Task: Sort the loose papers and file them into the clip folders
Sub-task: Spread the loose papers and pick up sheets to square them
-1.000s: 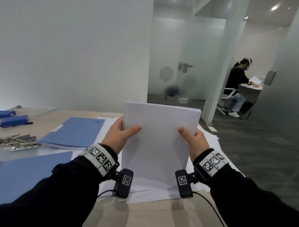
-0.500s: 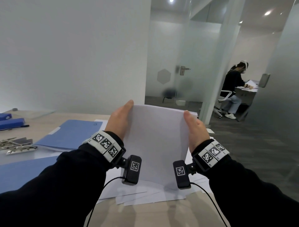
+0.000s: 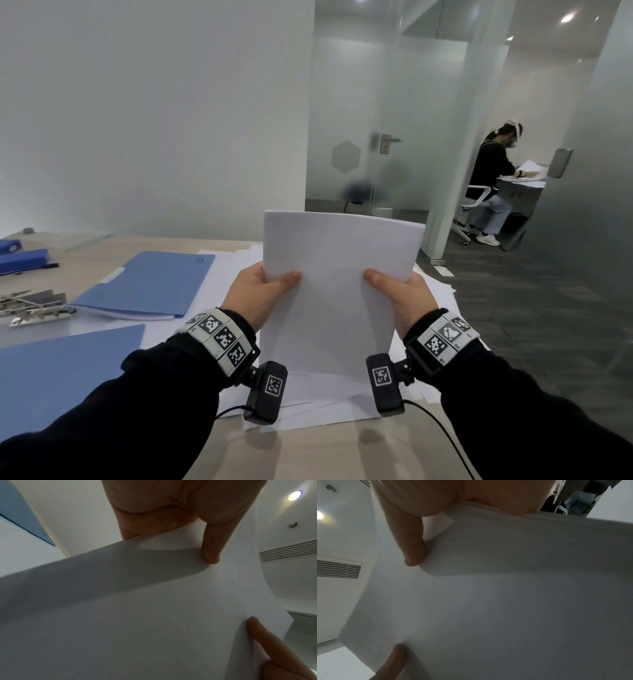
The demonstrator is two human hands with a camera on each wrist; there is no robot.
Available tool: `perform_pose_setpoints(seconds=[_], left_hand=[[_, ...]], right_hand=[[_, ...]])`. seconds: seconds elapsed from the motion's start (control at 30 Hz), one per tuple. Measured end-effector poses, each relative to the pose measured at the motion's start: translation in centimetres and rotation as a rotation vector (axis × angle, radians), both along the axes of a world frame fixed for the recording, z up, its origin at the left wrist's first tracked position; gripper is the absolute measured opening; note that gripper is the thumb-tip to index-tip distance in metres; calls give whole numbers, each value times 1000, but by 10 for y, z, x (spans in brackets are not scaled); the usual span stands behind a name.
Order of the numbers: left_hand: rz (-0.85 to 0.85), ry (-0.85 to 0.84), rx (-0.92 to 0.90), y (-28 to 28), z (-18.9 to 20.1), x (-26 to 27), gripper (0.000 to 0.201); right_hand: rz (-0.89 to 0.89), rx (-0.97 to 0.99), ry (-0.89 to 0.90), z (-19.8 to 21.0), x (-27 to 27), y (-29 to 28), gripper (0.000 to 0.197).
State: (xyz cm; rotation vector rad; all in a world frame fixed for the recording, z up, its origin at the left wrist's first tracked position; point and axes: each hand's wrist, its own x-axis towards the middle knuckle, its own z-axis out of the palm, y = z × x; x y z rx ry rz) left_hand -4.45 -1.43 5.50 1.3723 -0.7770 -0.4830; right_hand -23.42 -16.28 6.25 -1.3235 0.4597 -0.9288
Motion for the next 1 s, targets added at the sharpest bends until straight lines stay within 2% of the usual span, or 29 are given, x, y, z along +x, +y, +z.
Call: perform_pose_setpoints(seconds=[0.1,0.3,0.43,0.5,0.63,0.7,0.77,0.9,1.0], left_hand=[[22,4,19,4,-13,3,30],[29,10,156,6,-48,0,20],[44,33,109,4,-44,-5,14],[32,64,75,3,-42,-4,21],[-22,83,146,9,-58,0,59],[-42,95,173,11,-68,-3,63],[-24,104,170,10,-73,-6,59],[15,76,129,9,-70,-7,30],[-28,99,155,11,-74,-6,28]], right_hand=[[56,-5,25,-13,-1,-4,27],[71,56,133,-63,-7,-4,35],[46,72,128,-64,-1,-2,35],[44,78,124,-61,2,-4,34],[72,92,188,-77,0,-3,40],[74,107,227,-89,-3,2,50],[60,99,258,-96,-3,6,50],[27,81,240,-89,-3,7,39],[48,69,265,-85,-7,12,26]])
